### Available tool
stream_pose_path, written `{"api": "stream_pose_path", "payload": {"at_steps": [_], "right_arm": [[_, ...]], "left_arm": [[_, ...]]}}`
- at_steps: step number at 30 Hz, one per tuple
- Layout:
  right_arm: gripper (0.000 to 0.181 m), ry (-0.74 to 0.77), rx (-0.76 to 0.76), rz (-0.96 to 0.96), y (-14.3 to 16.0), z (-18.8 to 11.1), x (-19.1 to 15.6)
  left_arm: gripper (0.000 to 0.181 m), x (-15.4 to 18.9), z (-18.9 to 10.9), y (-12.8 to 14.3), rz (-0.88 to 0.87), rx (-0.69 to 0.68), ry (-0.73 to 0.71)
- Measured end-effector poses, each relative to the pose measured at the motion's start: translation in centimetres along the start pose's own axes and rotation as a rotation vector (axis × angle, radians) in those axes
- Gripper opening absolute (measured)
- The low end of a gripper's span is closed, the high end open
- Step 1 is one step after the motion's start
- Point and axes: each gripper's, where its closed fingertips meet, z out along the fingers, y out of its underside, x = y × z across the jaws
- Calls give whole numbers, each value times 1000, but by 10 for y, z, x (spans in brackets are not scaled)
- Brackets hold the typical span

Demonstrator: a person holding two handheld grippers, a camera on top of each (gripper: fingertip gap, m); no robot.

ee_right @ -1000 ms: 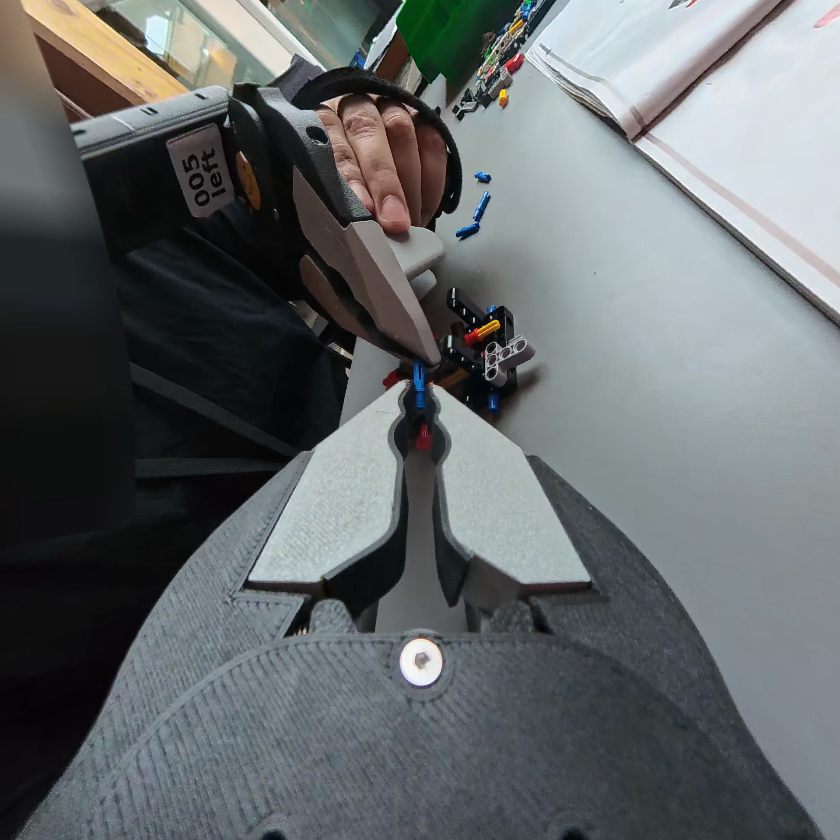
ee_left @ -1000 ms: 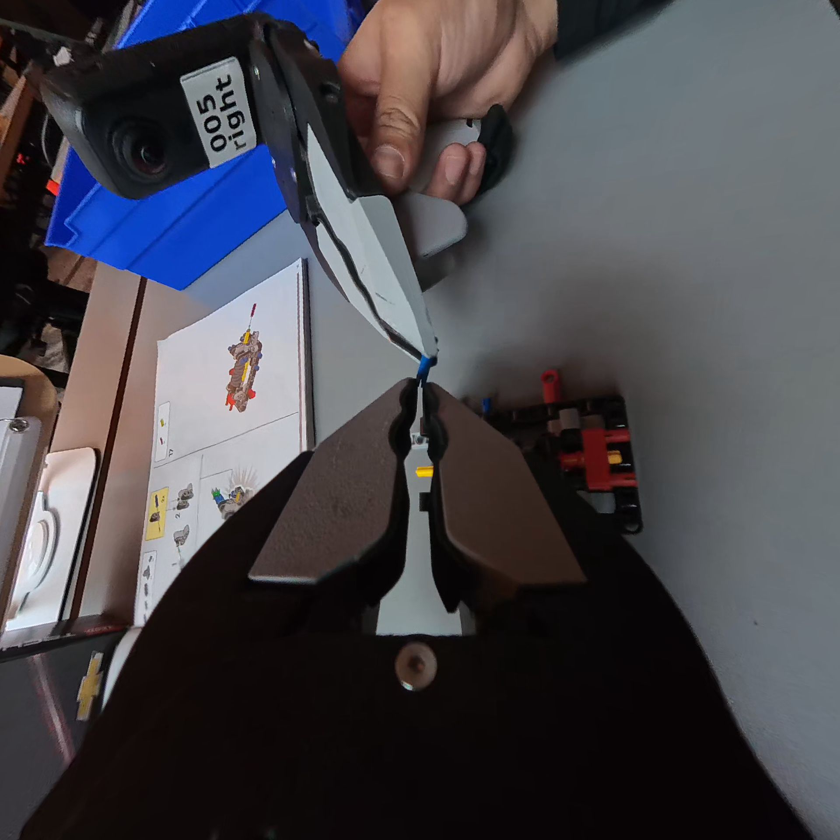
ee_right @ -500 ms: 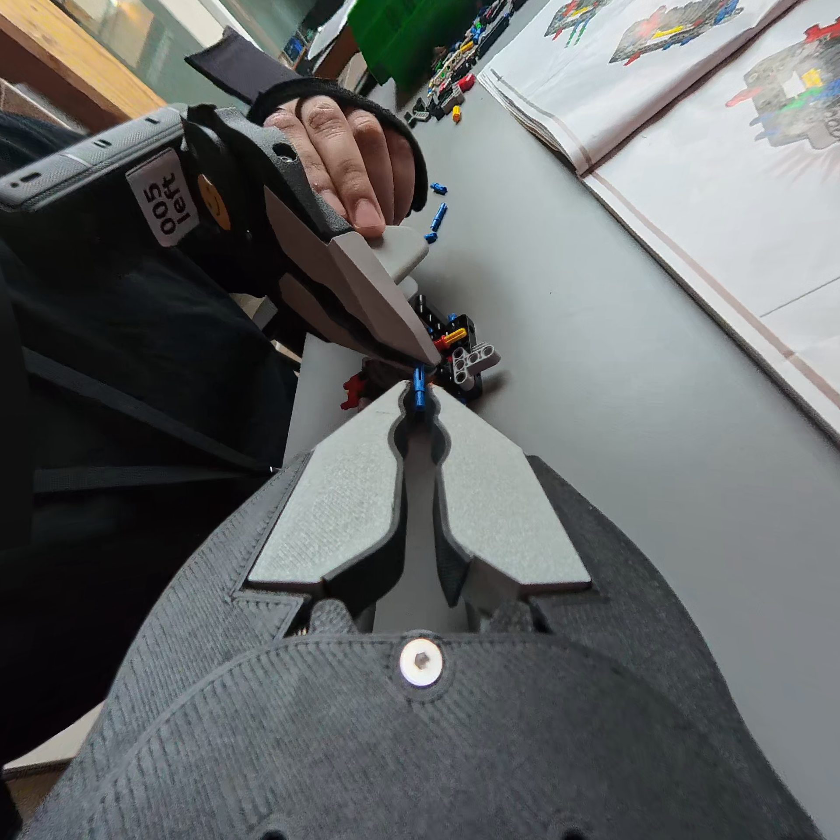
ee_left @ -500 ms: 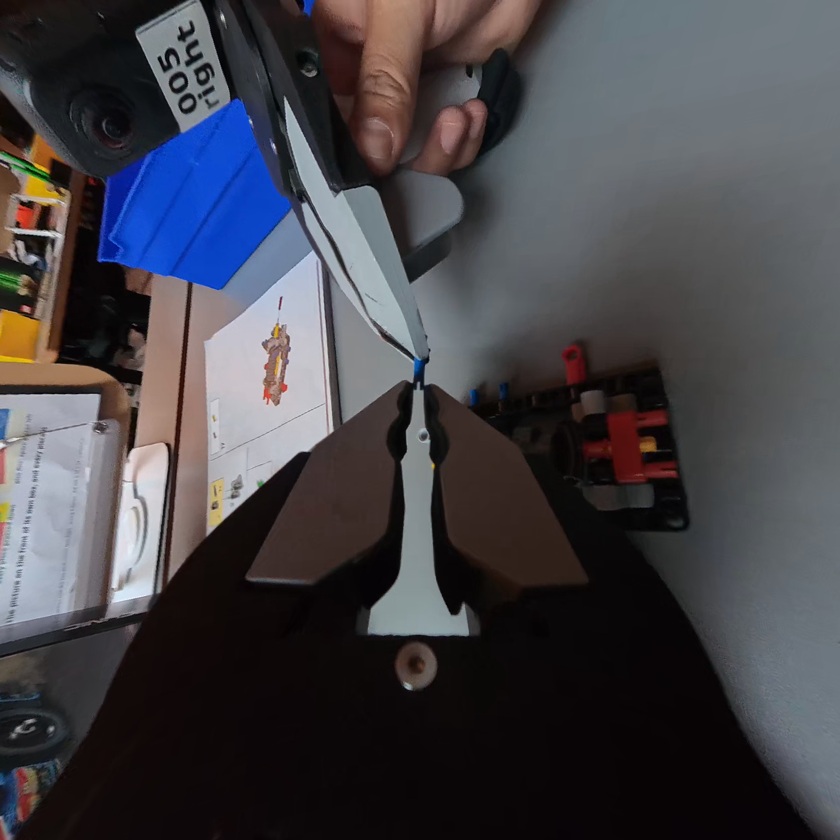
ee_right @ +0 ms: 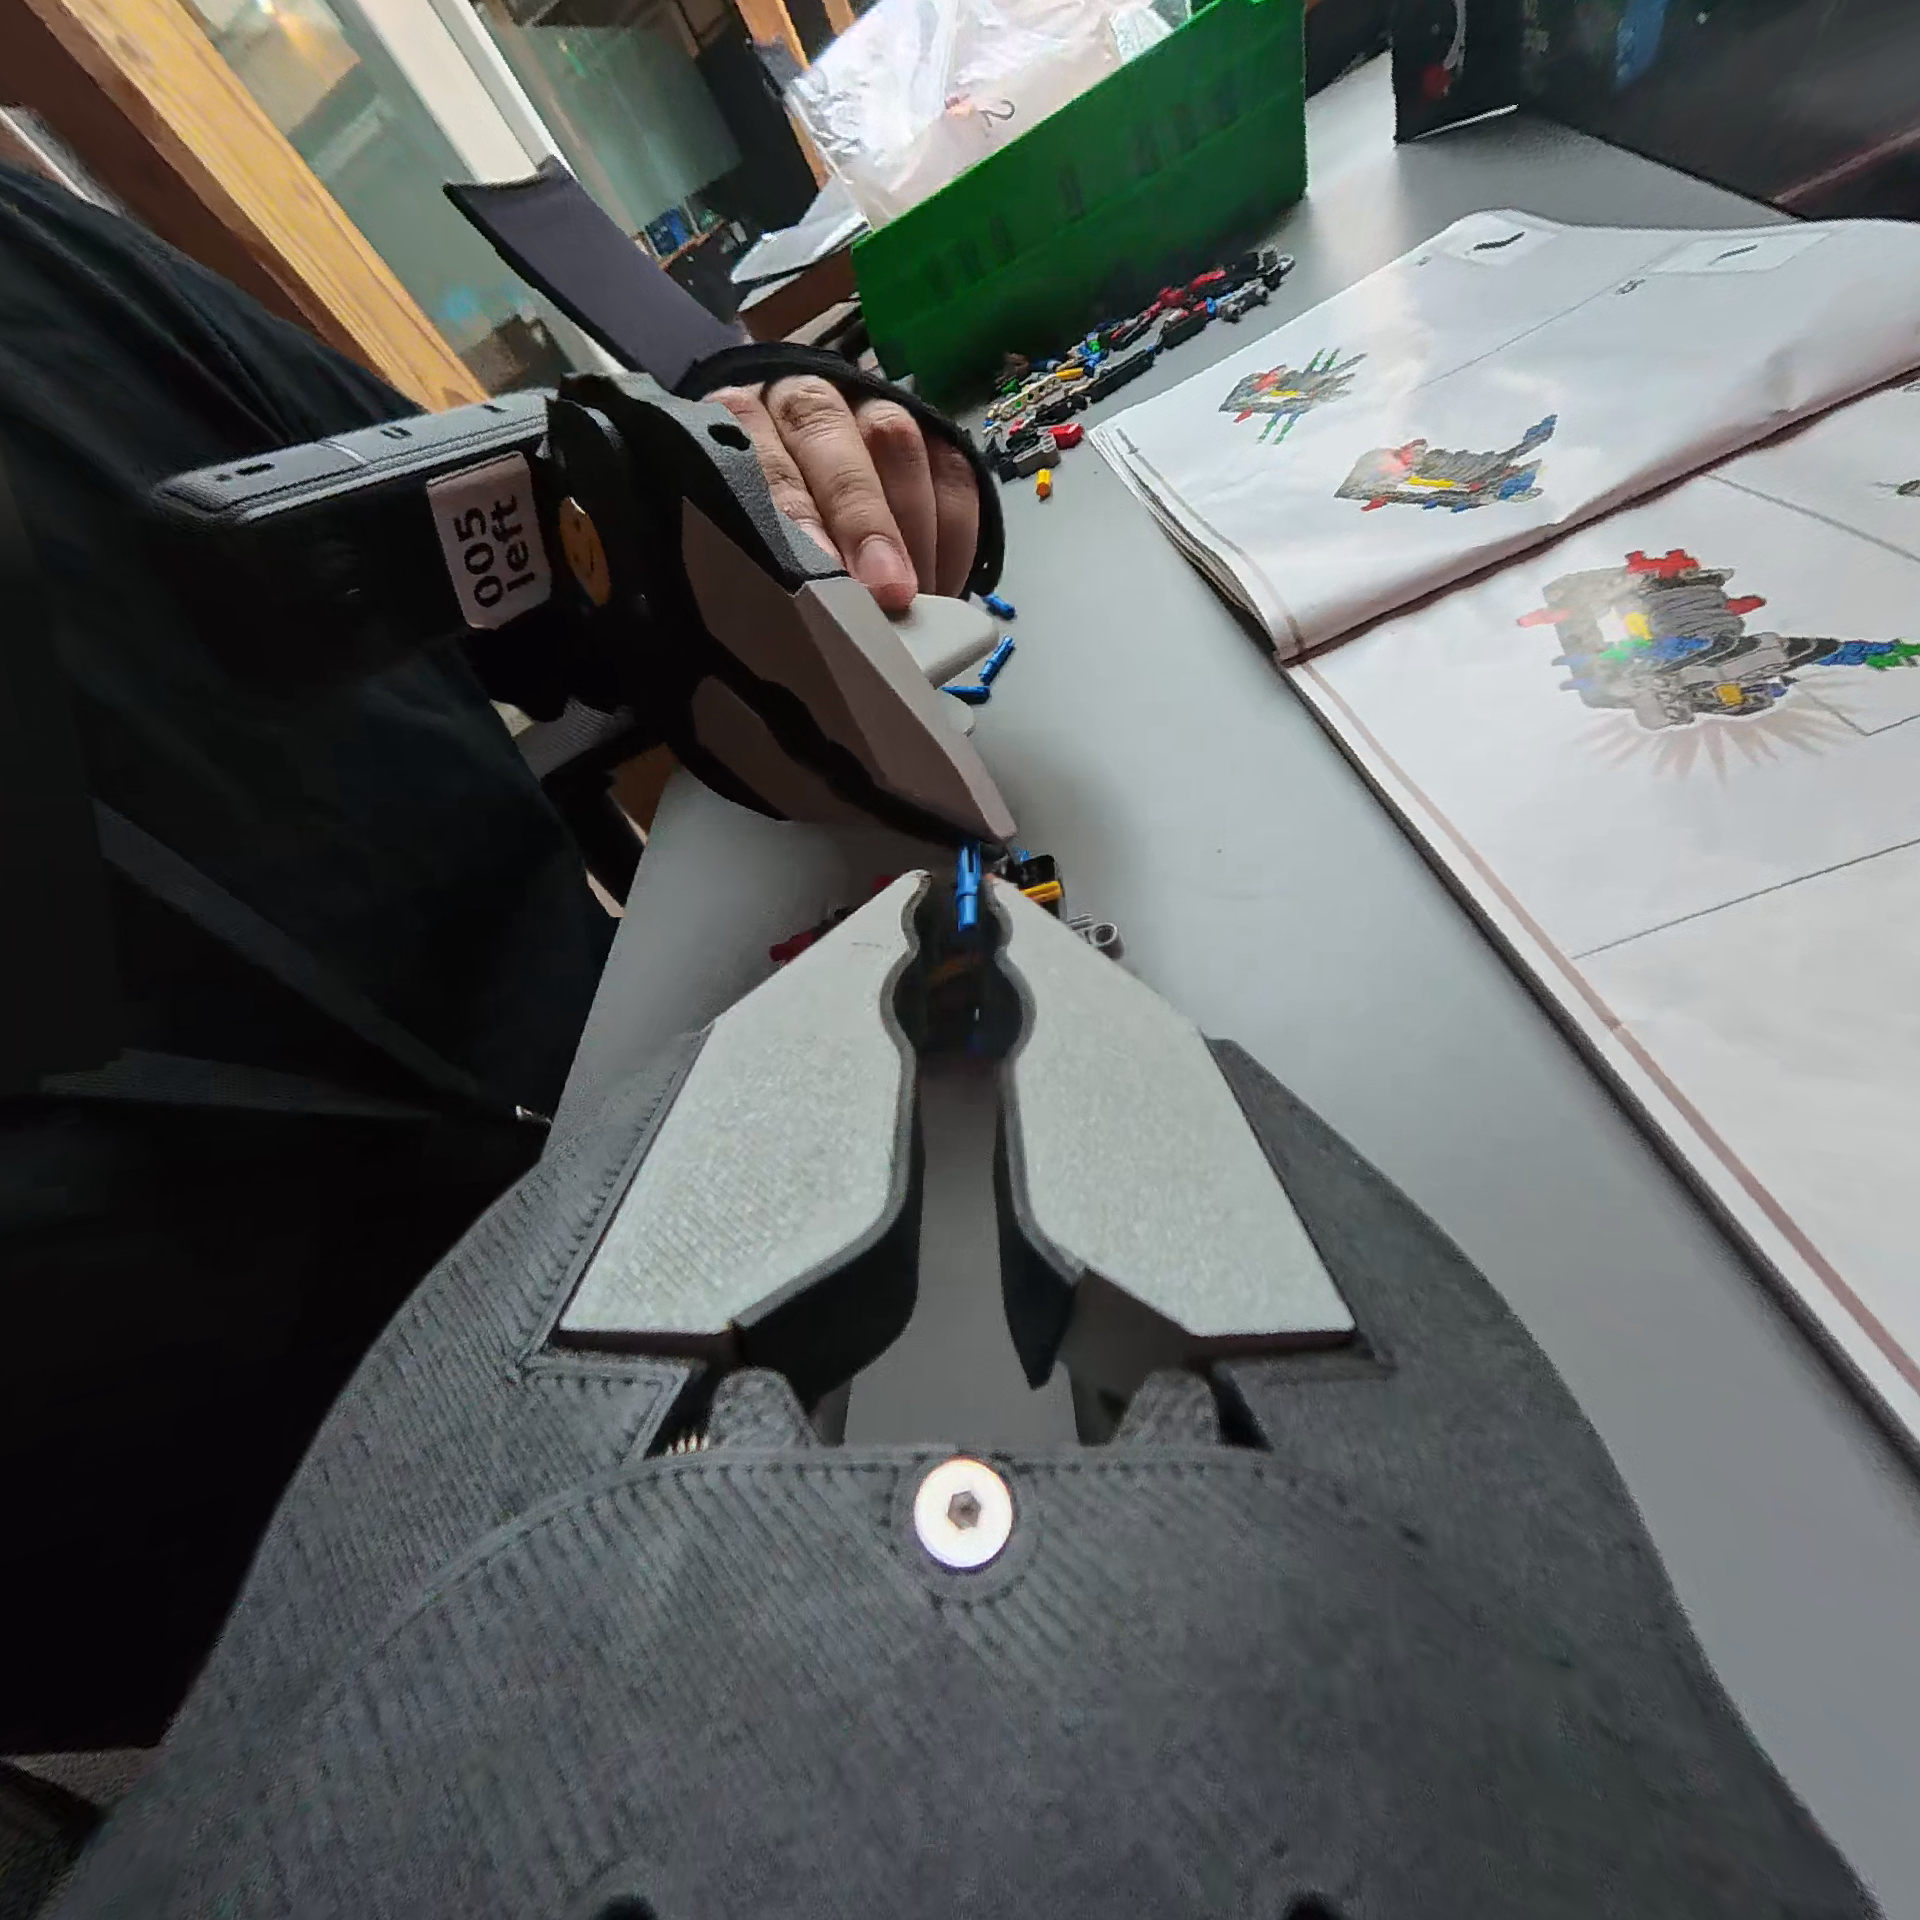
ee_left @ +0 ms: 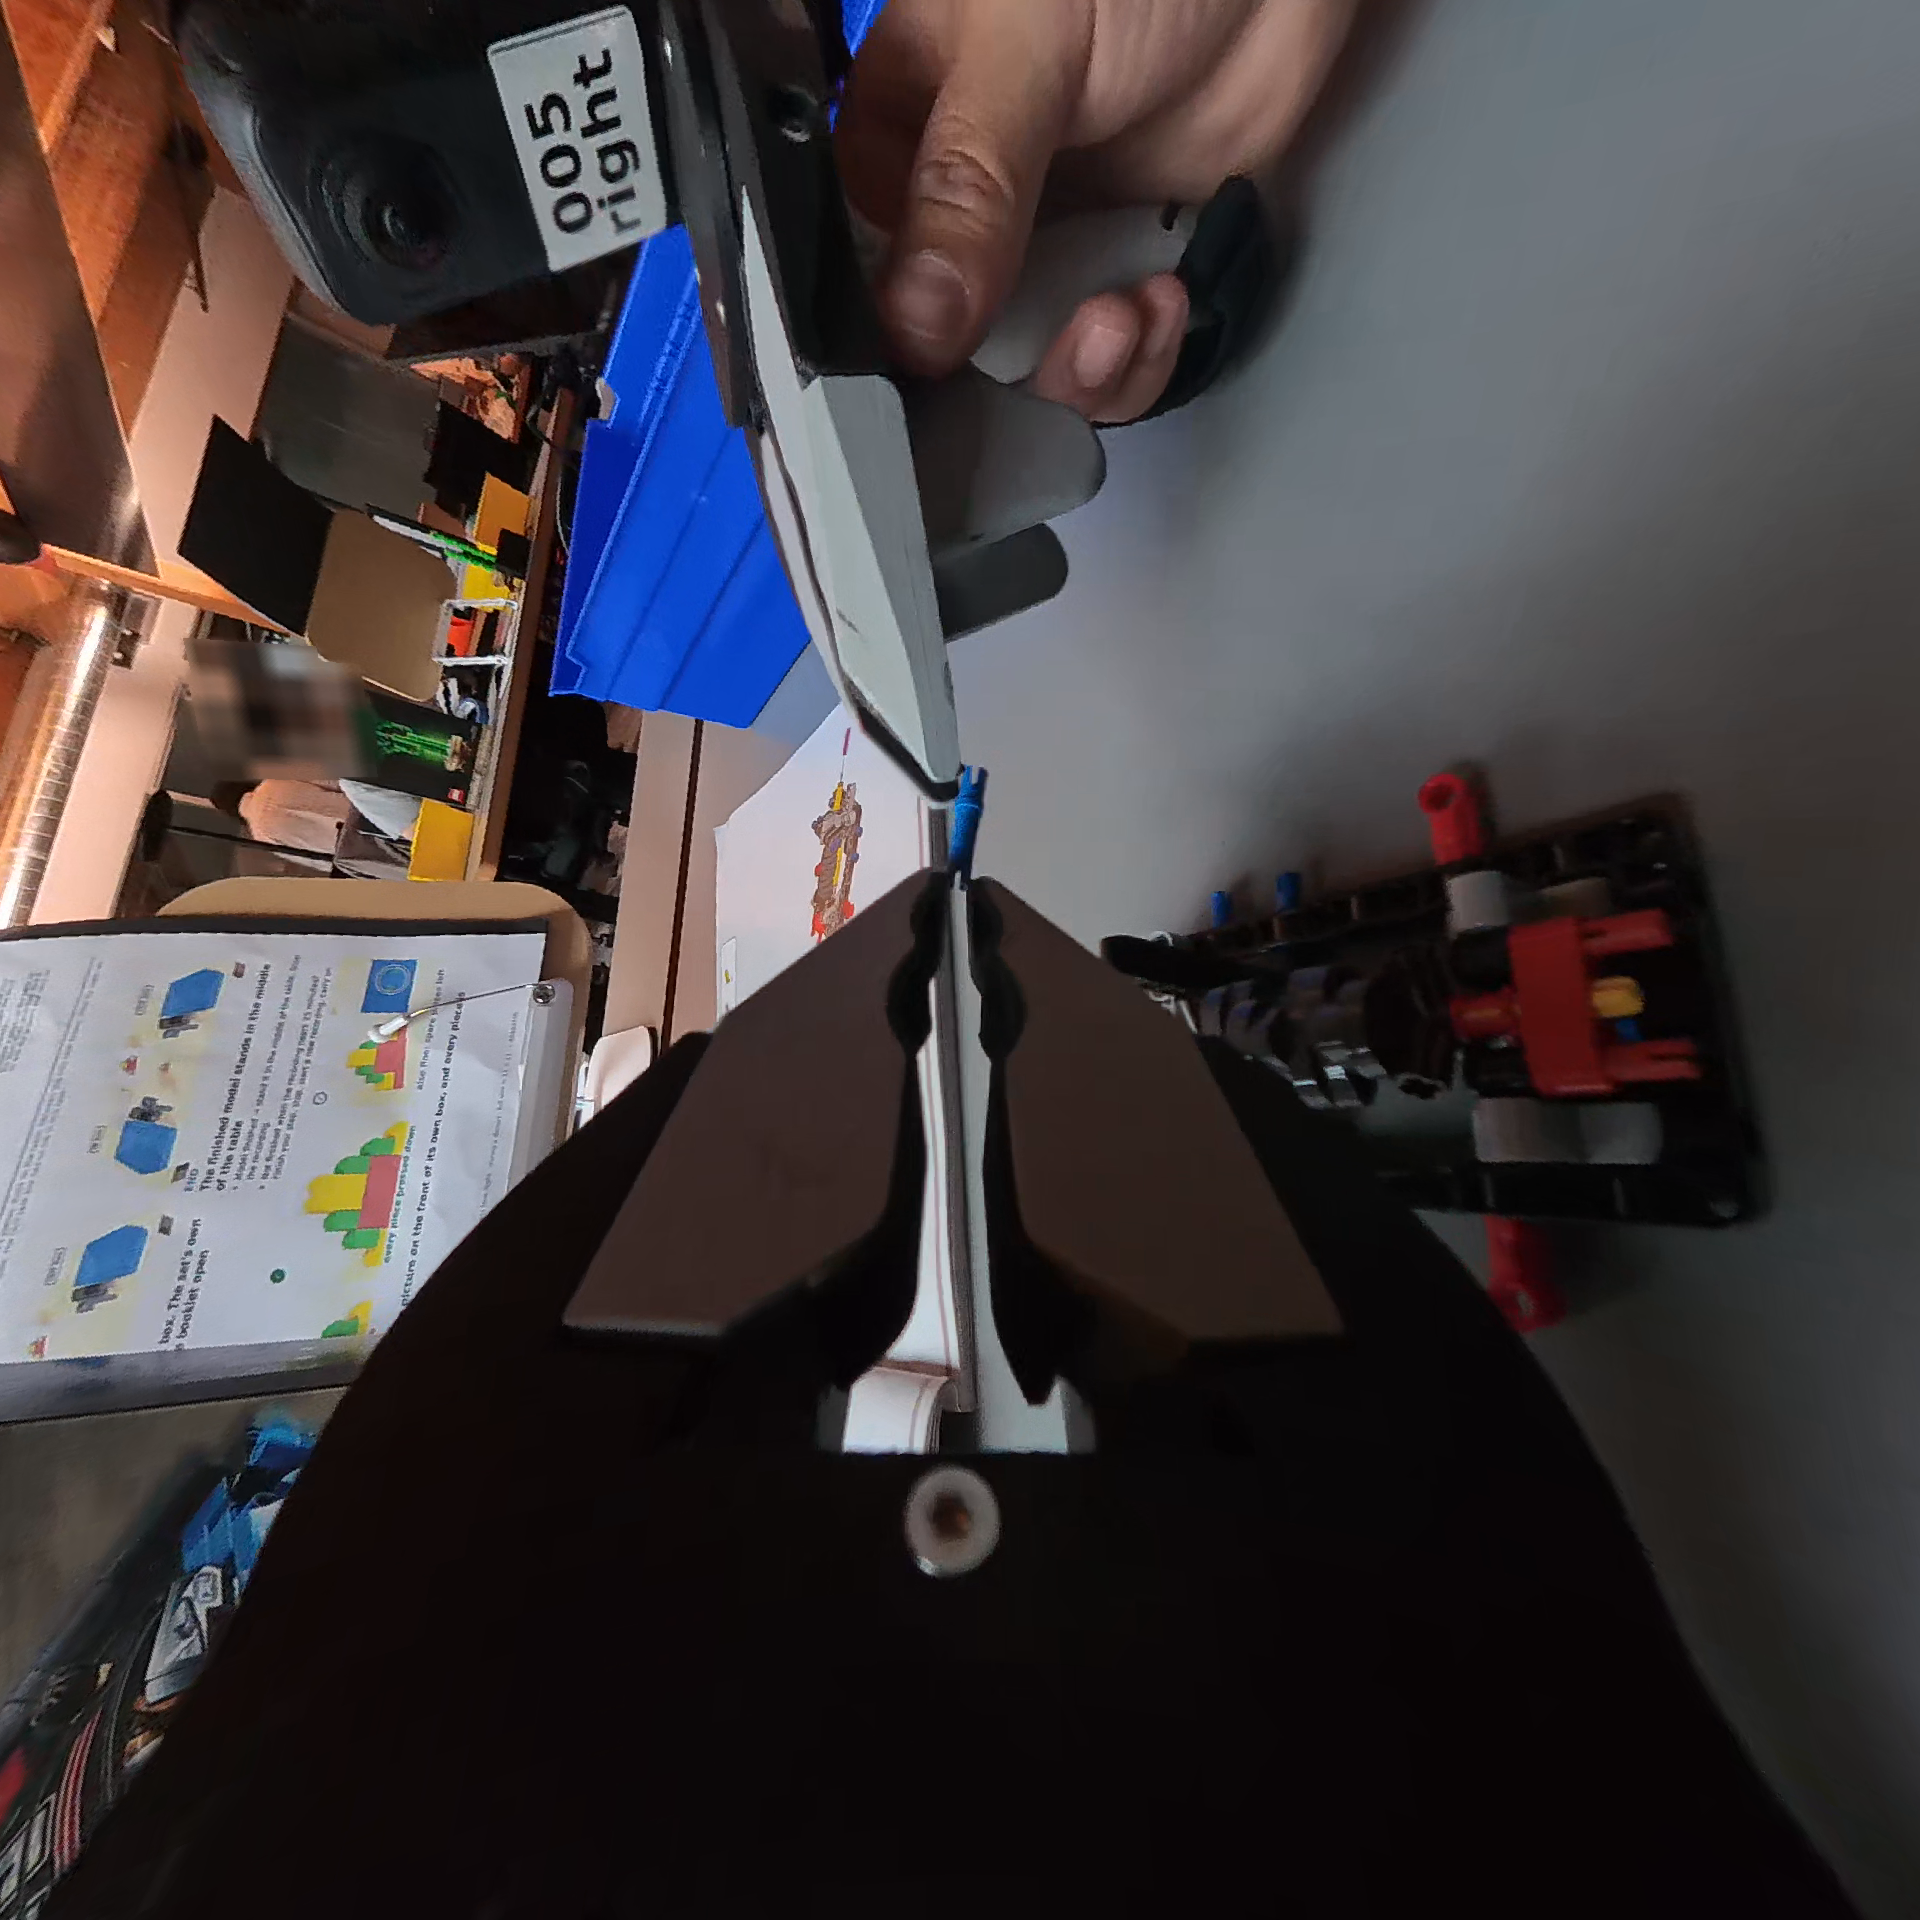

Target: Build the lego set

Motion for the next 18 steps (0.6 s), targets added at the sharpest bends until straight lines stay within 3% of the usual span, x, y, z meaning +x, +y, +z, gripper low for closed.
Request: {"api": "stream_pose_path", "payload": {"at_steps": [5,8,18], "right_arm": [[9,76,-40,-48,4,2,6],[2,69,-58,-64,7,7,3],[1,84,-18,-68,0,5,3]], "left_arm": [[2,-2,0,-1,-1,4,-12],[1,-2,-1,-2,-7,13,-10],[2,-3,-1,0,-20,12,-18]]}}
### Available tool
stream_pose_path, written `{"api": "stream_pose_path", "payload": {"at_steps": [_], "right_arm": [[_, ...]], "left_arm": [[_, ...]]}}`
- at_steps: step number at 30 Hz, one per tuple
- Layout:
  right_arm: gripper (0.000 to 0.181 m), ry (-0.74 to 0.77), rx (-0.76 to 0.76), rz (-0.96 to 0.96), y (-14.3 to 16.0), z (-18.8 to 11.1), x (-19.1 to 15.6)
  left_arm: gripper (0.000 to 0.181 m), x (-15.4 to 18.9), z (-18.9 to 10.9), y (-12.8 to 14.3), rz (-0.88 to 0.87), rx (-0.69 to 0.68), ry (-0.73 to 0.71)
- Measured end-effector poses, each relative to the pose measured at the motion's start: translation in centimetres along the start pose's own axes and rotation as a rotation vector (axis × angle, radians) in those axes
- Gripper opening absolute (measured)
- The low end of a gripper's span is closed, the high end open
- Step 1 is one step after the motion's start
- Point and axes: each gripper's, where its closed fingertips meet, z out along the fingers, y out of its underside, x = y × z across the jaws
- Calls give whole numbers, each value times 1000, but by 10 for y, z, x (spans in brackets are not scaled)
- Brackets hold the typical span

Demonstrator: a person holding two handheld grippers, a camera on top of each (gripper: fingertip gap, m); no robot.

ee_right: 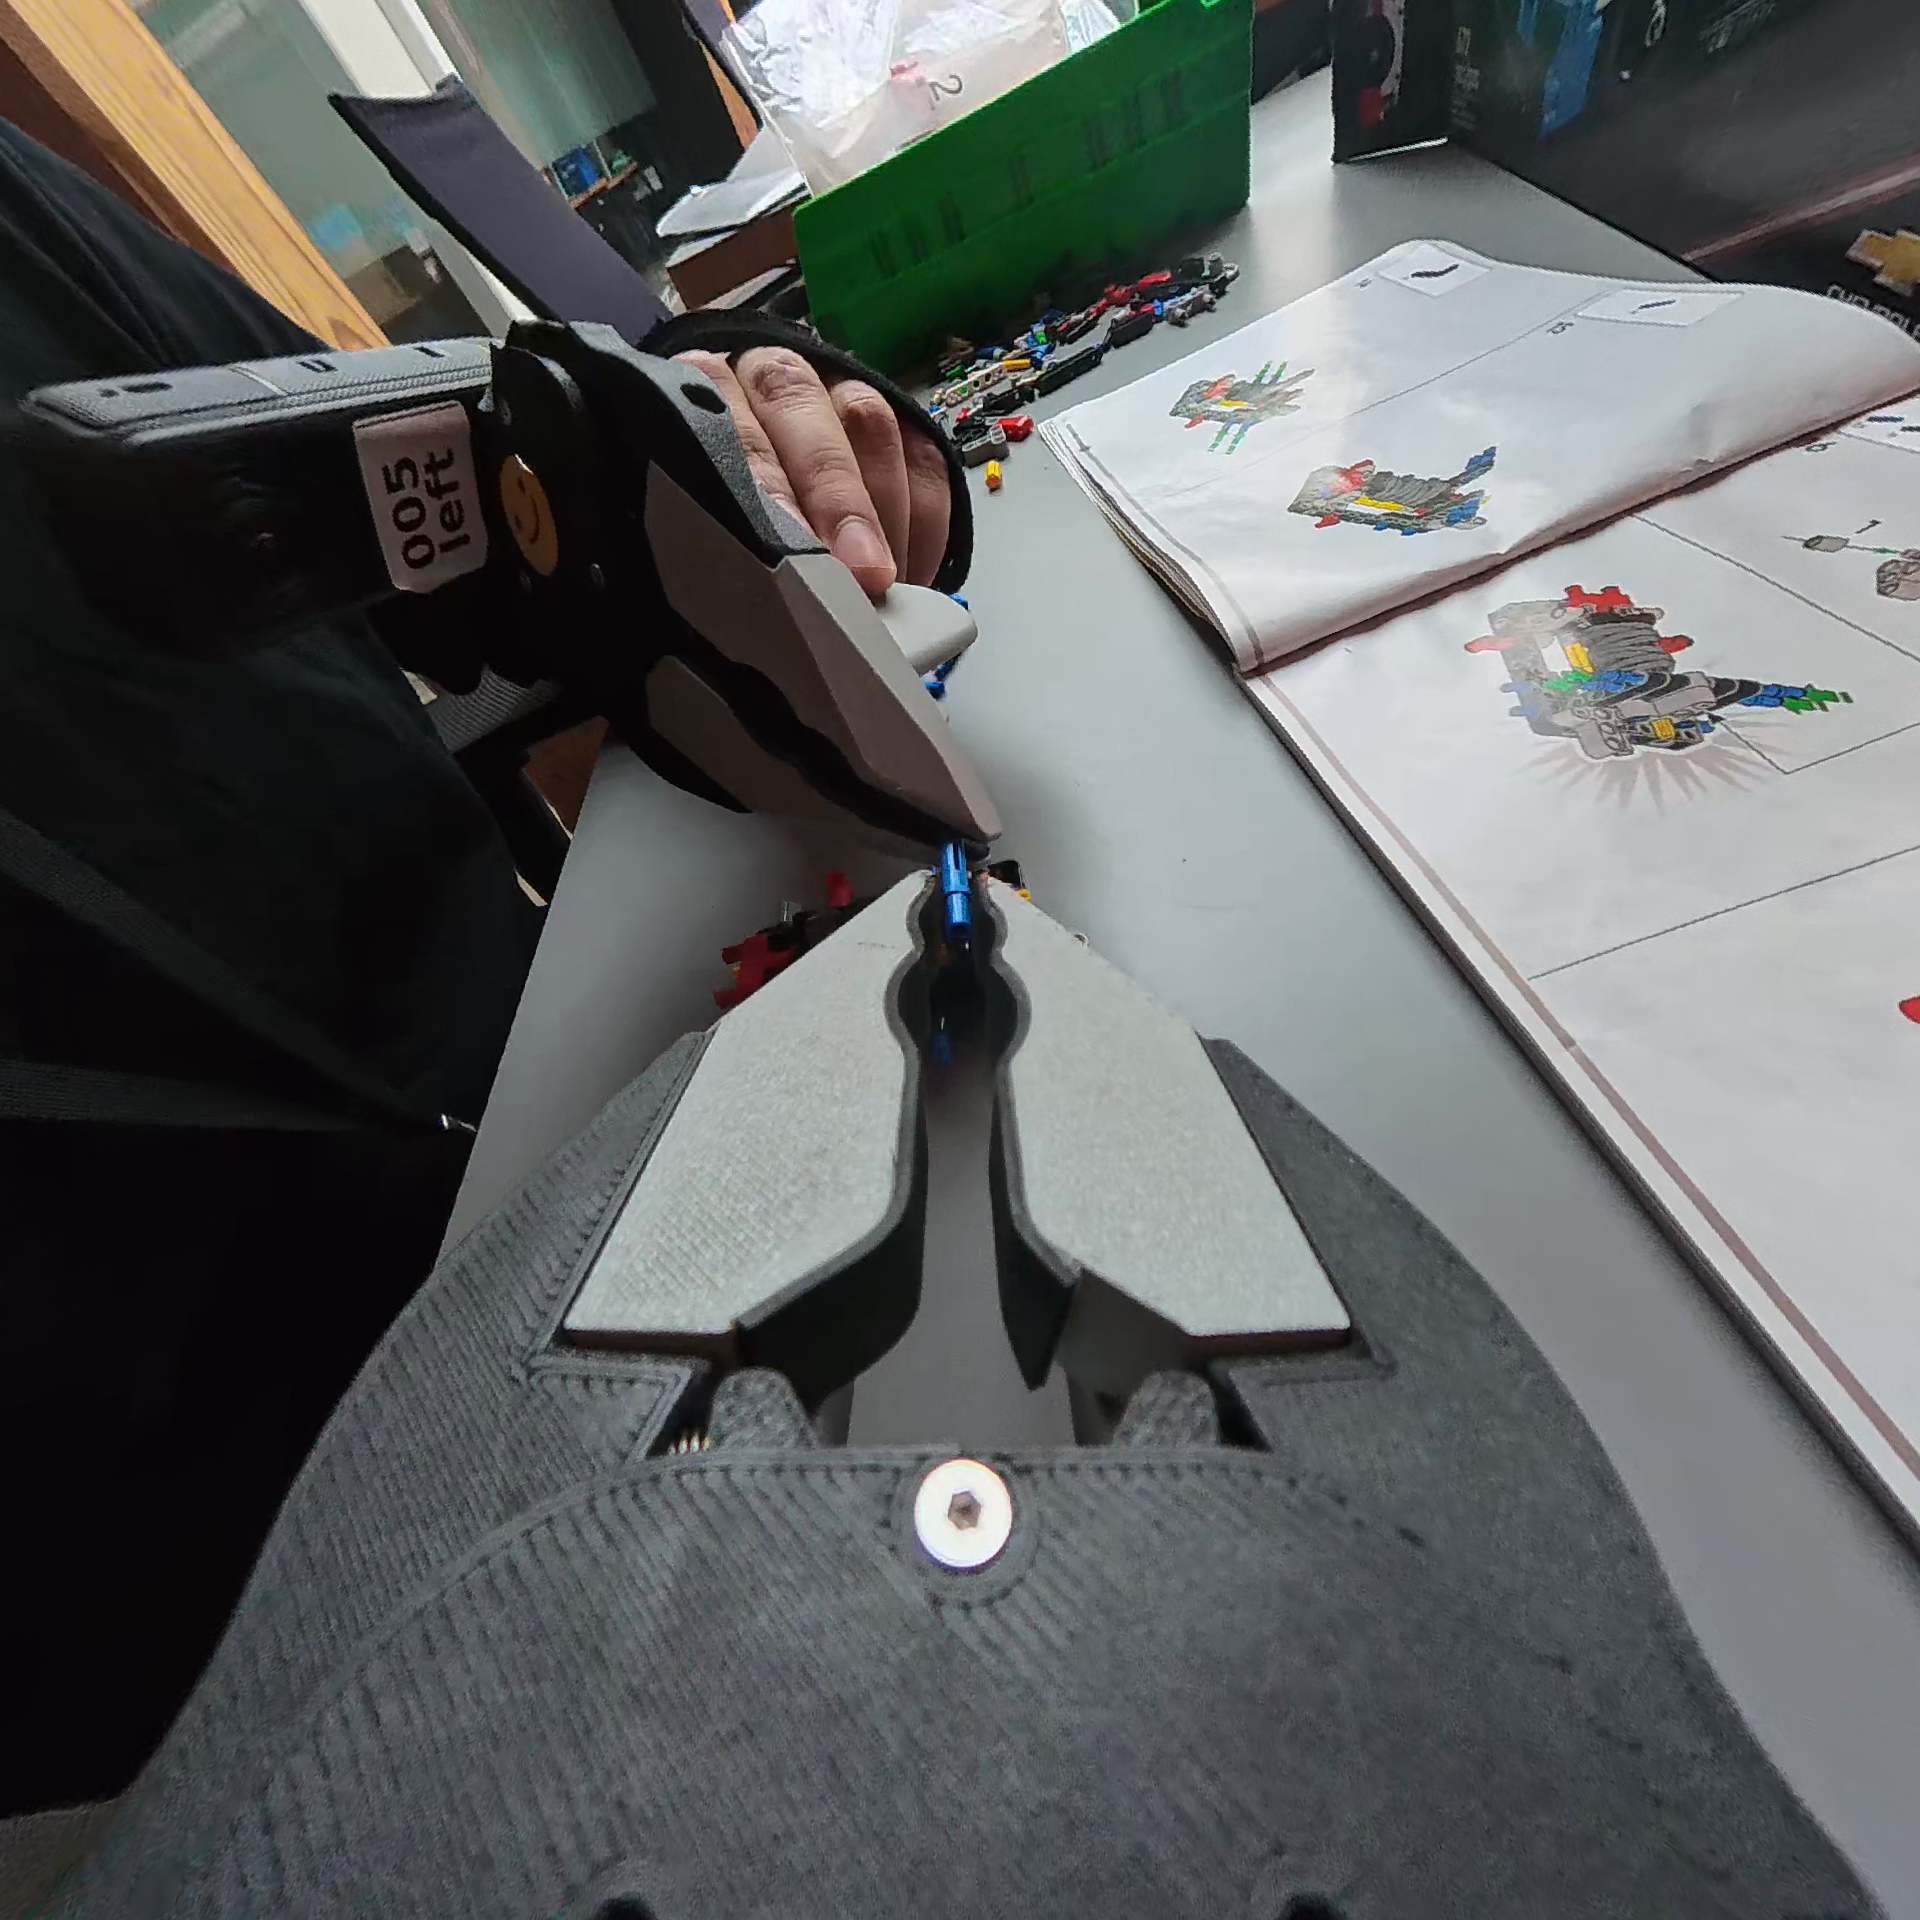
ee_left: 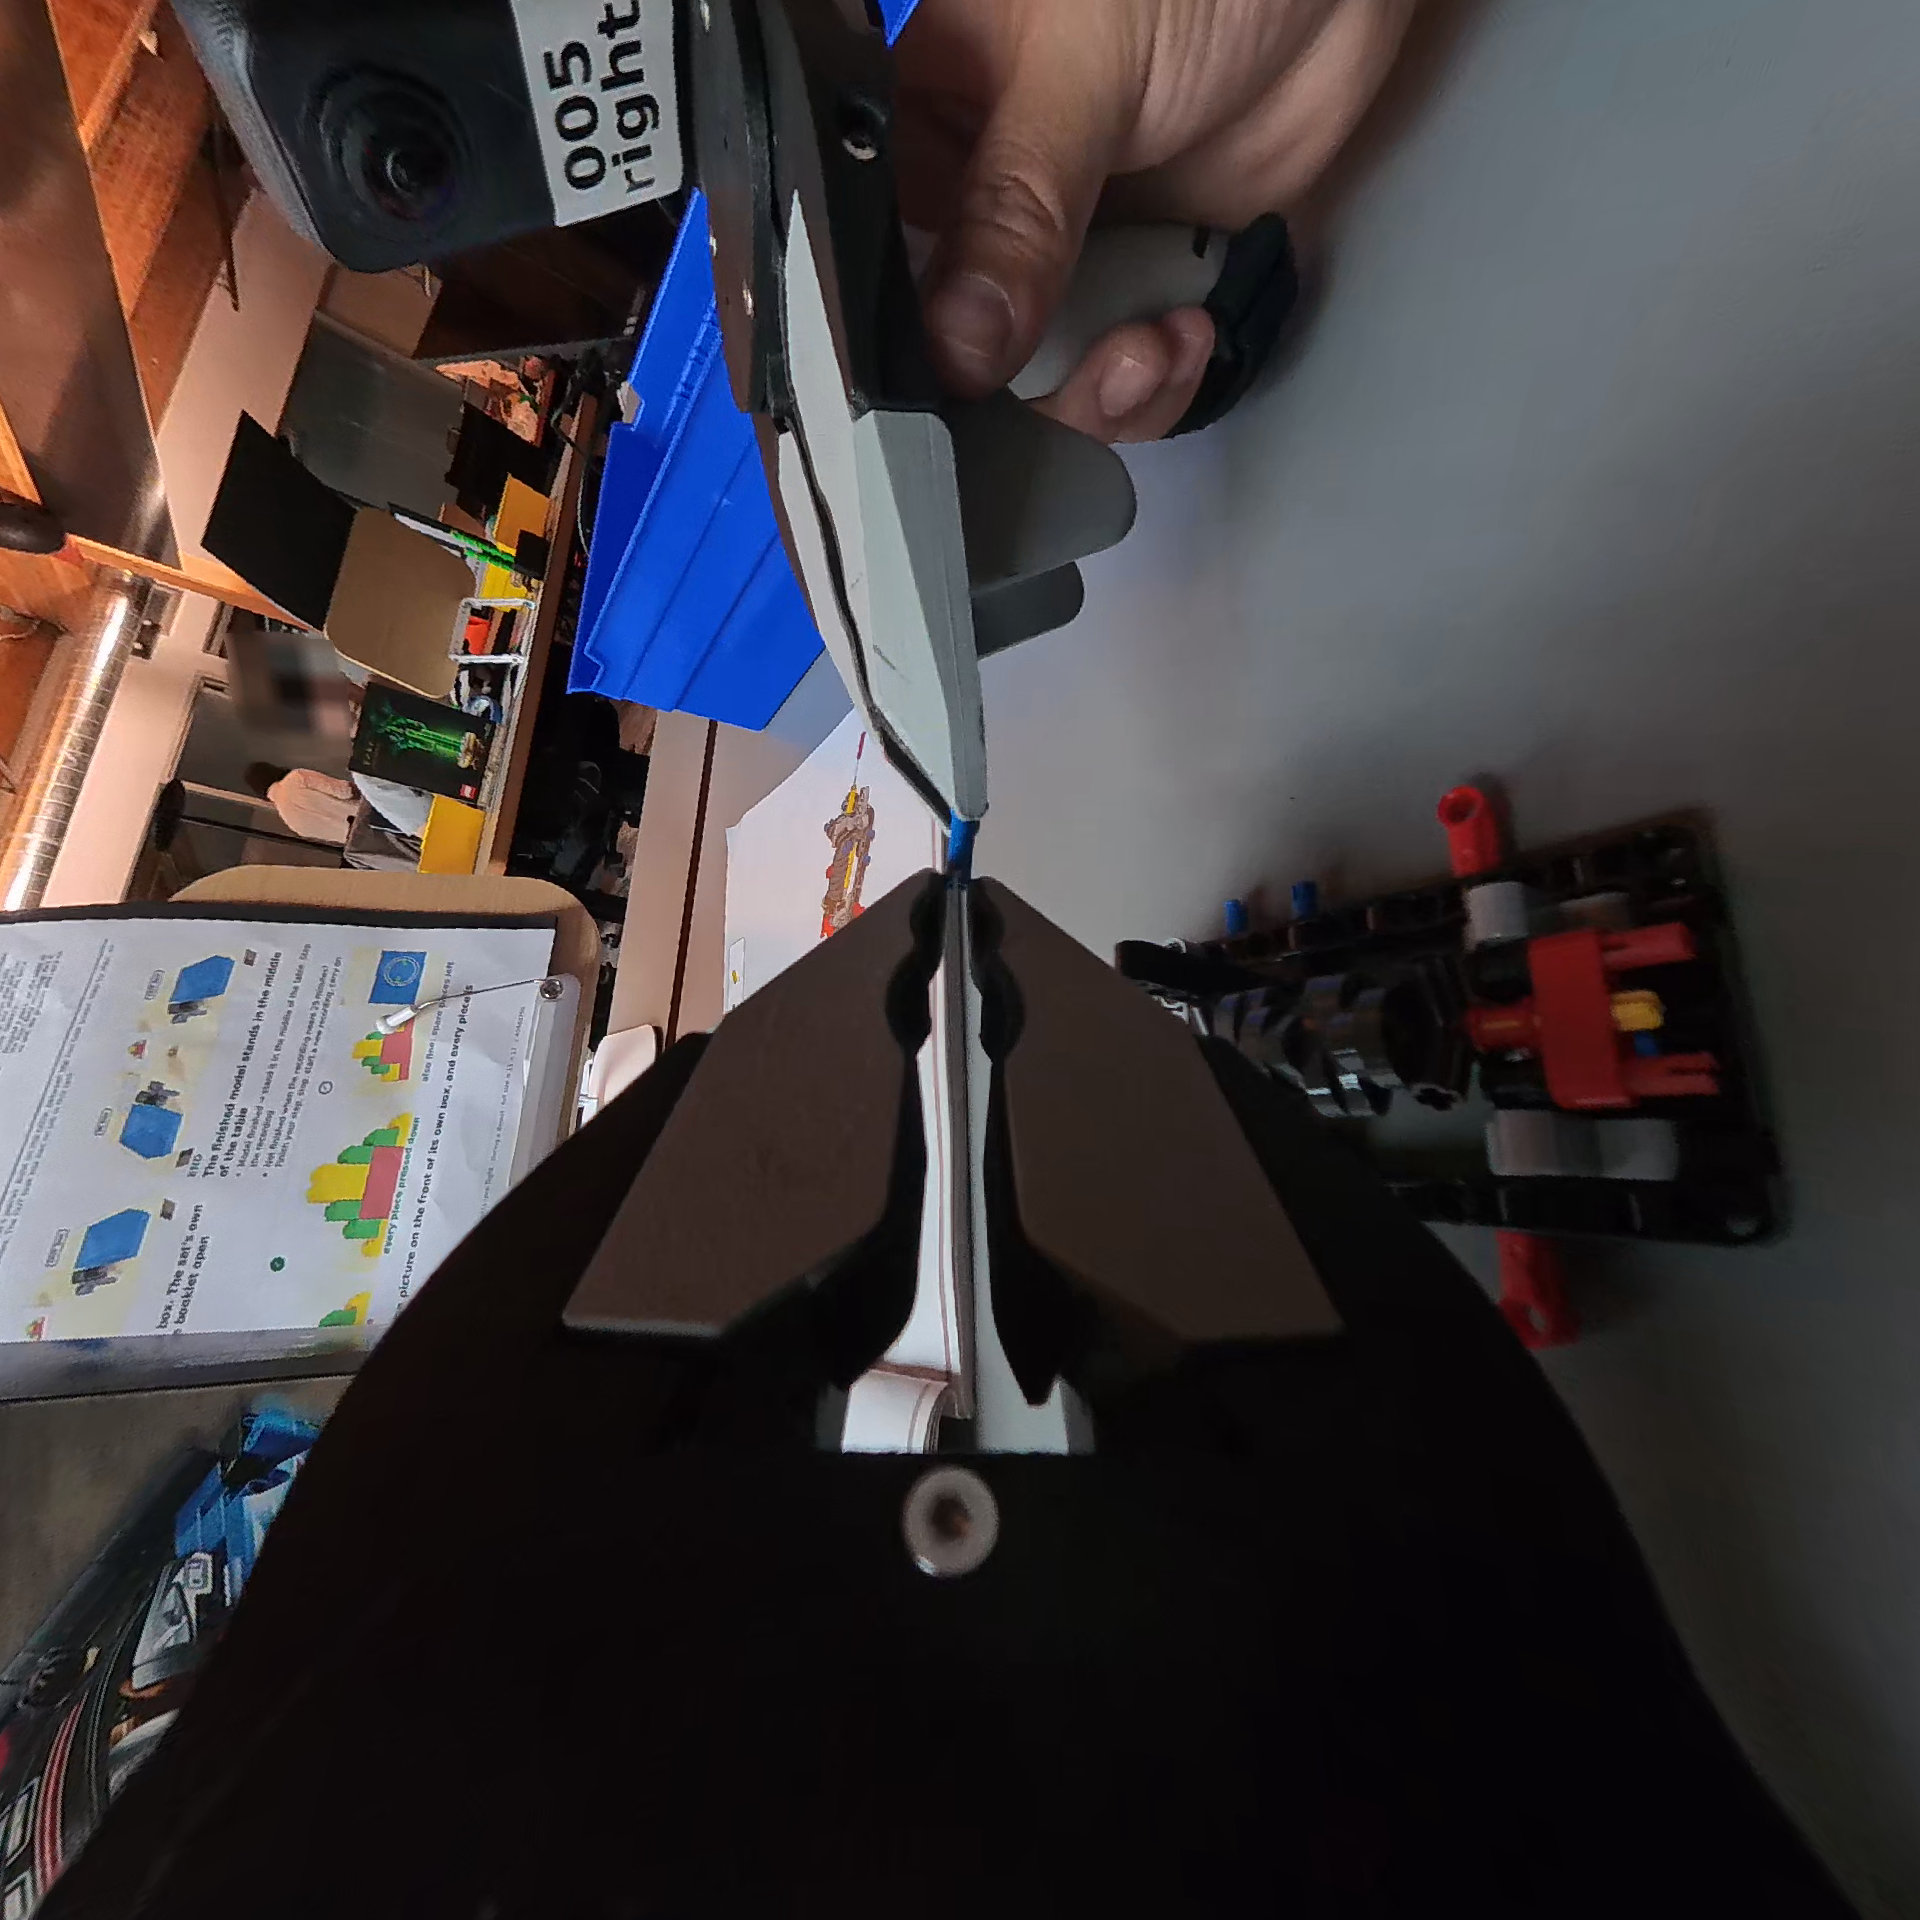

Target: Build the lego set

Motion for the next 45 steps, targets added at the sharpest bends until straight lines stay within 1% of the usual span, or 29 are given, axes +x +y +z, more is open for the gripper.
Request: {"api": "stream_pose_path", "payload": {"at_steps": [3,12,15,17,20,22,23,24,26,28,30,31,34,38,41,45], "right_arm": [[1,11,2,-3,0,0,1],[2,0,6,6,0,1,0],[1,40,-29,-48,2,-1,2],[1,68,-55,-95,4,-2,3],[1,160,-123,-168,14,-5,12],[1,207,-142,-228,16,-5,13],[1,231,-150,-266,17,-5,14],[1,269,-169,-313,18,-5,16],[1,347,-191,-403,17,-7,19],[1,401,-188,-450,18,-10,24],[2,380,-209,-437,24,-9,24],[2,356,-213,-428,26,-8,21],[1,266,-184,-402,26,-4,7],[1,193,-197,-333,32,2,-3],[1,204,-193,-308,34,3,-2],[1,208,-210,-280,37,7,-3]], "left_arm": [[2,-1,0,1,-31,-2,1],[2,-2,0,1,-39,1,-4],[2,0,3,1,-86,3,28],[4,4,3,0,-180,11,95],[22,4,-1,3,-373,6,228],[23,7,-5,9,-480,-11,337],[27,8,-6,11,-522,-20,380],[30,9,-7,14,-547,-27,410],[26,17,-7,19,-558,-48,465],[24,24,-6,20,-574,-44,494],[22,31,-5,18,-600,-42,527],[25,32,-5,17,-604,-40,537],[30,32,-6,14,-629,-31,559],[15,36,-6,7,-665,-25,615],[8,40,-2,9,-667,-53,620],[6,42,0,10,-678,-50,626]]}}
